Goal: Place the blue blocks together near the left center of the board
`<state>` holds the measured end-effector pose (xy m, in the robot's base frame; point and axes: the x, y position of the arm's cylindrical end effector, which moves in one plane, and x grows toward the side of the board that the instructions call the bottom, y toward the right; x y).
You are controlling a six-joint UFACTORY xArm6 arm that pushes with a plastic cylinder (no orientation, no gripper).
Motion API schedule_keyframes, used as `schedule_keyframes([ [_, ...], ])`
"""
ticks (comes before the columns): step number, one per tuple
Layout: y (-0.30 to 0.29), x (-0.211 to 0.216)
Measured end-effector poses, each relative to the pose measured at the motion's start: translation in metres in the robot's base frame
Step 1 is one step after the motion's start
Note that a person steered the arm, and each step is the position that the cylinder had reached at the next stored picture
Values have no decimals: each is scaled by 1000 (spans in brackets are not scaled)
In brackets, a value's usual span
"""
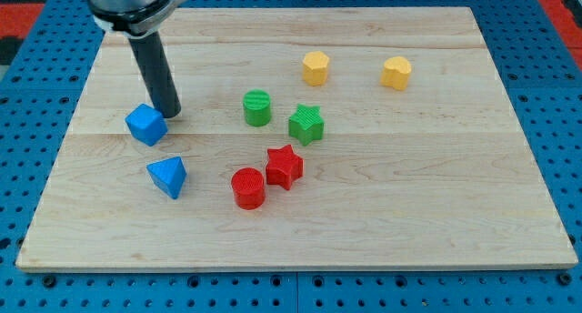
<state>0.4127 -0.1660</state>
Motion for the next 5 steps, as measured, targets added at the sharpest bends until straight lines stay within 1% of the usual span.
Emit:
schedule_keyframes([
  [1,-8,10],
  [2,-19,-8],
  [3,-57,-20],
  [4,-83,-7],
  [5,-38,39],
])
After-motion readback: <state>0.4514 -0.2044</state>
